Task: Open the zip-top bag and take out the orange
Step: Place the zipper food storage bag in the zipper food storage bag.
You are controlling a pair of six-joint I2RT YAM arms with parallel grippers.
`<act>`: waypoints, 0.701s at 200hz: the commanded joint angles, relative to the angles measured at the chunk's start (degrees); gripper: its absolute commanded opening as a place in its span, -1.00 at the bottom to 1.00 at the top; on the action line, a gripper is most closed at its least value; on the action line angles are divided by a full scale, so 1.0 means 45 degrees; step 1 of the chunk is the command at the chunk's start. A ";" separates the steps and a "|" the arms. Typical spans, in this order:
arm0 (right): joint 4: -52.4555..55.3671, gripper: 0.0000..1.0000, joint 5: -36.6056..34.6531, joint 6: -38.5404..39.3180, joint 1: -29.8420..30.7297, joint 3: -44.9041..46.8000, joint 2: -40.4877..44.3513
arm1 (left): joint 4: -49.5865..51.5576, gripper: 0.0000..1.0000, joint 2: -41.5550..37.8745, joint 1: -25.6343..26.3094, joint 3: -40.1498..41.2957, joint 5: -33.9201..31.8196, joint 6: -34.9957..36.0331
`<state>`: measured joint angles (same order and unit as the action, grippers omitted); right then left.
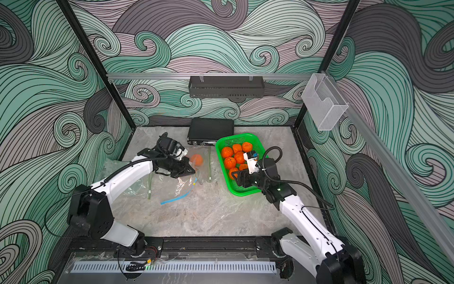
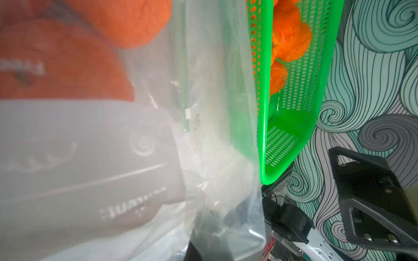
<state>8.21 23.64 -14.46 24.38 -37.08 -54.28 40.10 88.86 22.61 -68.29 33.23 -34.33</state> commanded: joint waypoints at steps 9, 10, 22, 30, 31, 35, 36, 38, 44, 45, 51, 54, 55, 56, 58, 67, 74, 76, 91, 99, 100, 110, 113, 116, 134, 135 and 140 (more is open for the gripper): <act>-0.1229 0.46 0.1145 -0.0549 0.1053 0.0054 0.0010 | 0.1459 -1.00 0.0260 -0.0054 -0.1454 0.0465 0.1375; -0.1233 0.46 0.1159 -0.0572 0.1099 0.0026 -0.0009 | 0.1470 -1.00 0.0267 -0.0059 -0.1459 0.0466 0.1396; -0.1335 0.46 0.1106 -0.1223 0.1653 -0.0249 -0.0453 | 0.1468 -1.00 0.0328 -0.0052 -0.1444 0.0518 0.1470; -0.1283 0.45 0.1123 -0.1910 0.2021 -0.0584 -0.0871 | 0.1379 -1.00 0.0370 -0.0034 -0.1373 0.0544 0.1458; -0.1270 0.44 0.1119 -0.1985 0.2071 -0.0625 -0.0947 | 0.1371 -1.00 0.0370 -0.0039 -0.1360 0.0554 0.1448; -0.1189 0.44 0.1150 -0.2326 0.2294 -0.0835 -0.1199 | 0.1336 -1.00 0.0407 -0.0044 -0.1302 0.0563 0.1437; -0.1174 0.44 0.1152 -0.2427 0.2344 -0.0907 -0.1258 | 0.1330 -1.00 0.0428 -0.0034 -0.1295 0.0564 0.1447; -0.1149 0.43 0.1168 -0.2572 0.2440 -0.1009 -0.1375 | 0.1335 -1.00 0.0434 -0.0037 -0.1281 0.0564 0.1444; -0.1004 0.42 0.1220 -0.3021 0.2745 -0.1345 -0.1718 | 0.1259 -1.00 0.0460 -0.0044 -0.1199 0.0564 0.1451; -0.0994 0.42 0.1216 -0.3097 0.2785 -0.1377 -0.1761 | 0.1233 -1.00 0.0464 -0.0034 -0.1185 0.0574 0.1444; -0.0965 0.40 0.1133 -0.3546 0.3073 -0.1660 -0.2076 | 0.1149 -1.00 0.0449 -0.0037 -0.1099 0.0564 0.1437; -0.0965 0.40 0.1053 -0.3853 0.3187 -0.1767 -0.2205 | 0.1104 -1.00 0.0454 -0.0026 -0.1060 0.0540 0.1434; -0.0964 0.39 0.1015 -0.3943 0.3230 -0.1802 -0.2249 | 0.1097 -1.00 0.0461 -0.0025 -0.1047 0.0523 0.1426; -0.0974 0.39 0.0987 -0.4017 0.3271 -0.1840 -0.2290 | 0.1093 -1.00 0.0445 -0.0035 -0.1041 0.0514 0.1421; -0.0991 0.38 0.0941 -0.4200 0.3361 -0.1922 -0.2375 | 0.1066 -1.00 0.0443 -0.0032 -0.1012 0.0508 0.1433; -0.1208 0.37 0.0753 -0.4779 0.3719 -0.2256 -0.2739 | 0.1005 -1.00 0.0402 -0.0030 -0.0977 0.0454 0.1407; -0.1276 0.36 0.0575 -0.5082 0.3988 -0.2594 -0.3042 | 0.1007 -1.00 0.0404 -0.0024 -0.0981 0.0421 0.1417; -0.1257 0.36 0.0491 -0.5140 0.4067 -0.2701 -0.3135 | 0.1015 -1.00 0.0418 -0.0029 -0.0992 0.0426 0.1427; -0.0663 0.36 -0.0177 -0.5460 0.4499 -0.3717 -0.3973 | 0.1128 -1.00 0.0410 -0.0022 -0.1074 0.0351 0.1502; -0.0243 0.34 -0.0447 -0.5606 0.4615 -0.4244 -0.4514 | 0.1208 -1.00 0.0413 -0.0014 -0.1128 0.0265 0.1536; -0.0194 0.34 -0.0458 -0.5630 0.4618 -0.4301 -0.4605 | 0.1207 -1.00 0.0411 -0.0010 -0.1130 0.0248 0.1555; 0.0097 0.29 -0.0423 -0.5969 0.4641 -0.4826 -0.5192 | 0.1311 -1.00 0.0427 -0.0024 -0.1142 0.0151 0.1593; 0.0128 0.28 -0.0396 -0.6087 0.4650 -0.4931 -0.5348 | 0.1315 -1.00 0.0429 -0.0010 -0.1146 0.0134 0.1603; 0.0146 0.27 -0.0347 -0.6209 0.4669 -0.5010 -0.5485 | 0.1323 -1.00 0.0432 -0.0020 -0.1134 0.0110 0.1609; 0.0451 0.18 -0.0178 -0.6566 0.4816 -0.5517 -0.6174 | 0.1455 -1.00 0.0456 -0.0008 -0.1153 -0.0022 0.1691; 0.0505 0.18 -0.0176 -0.6569 0.4826 -0.5543 -0.6196 | 0.1458 -1.00 0.0462 -0.0006 -0.1153 -0.0012 0.1701; 0.0750 0.17 -0.0257 -0.6571 0.4868 -0.5685 -0.6344 | 0.1482 -1.00 0.0451 -0.0016 -0.1147 -0.0003 0.1743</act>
<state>6.74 23.97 -39.64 45.54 -60.12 -79.90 44.31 90.54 22.55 -72.40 34.02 -28.29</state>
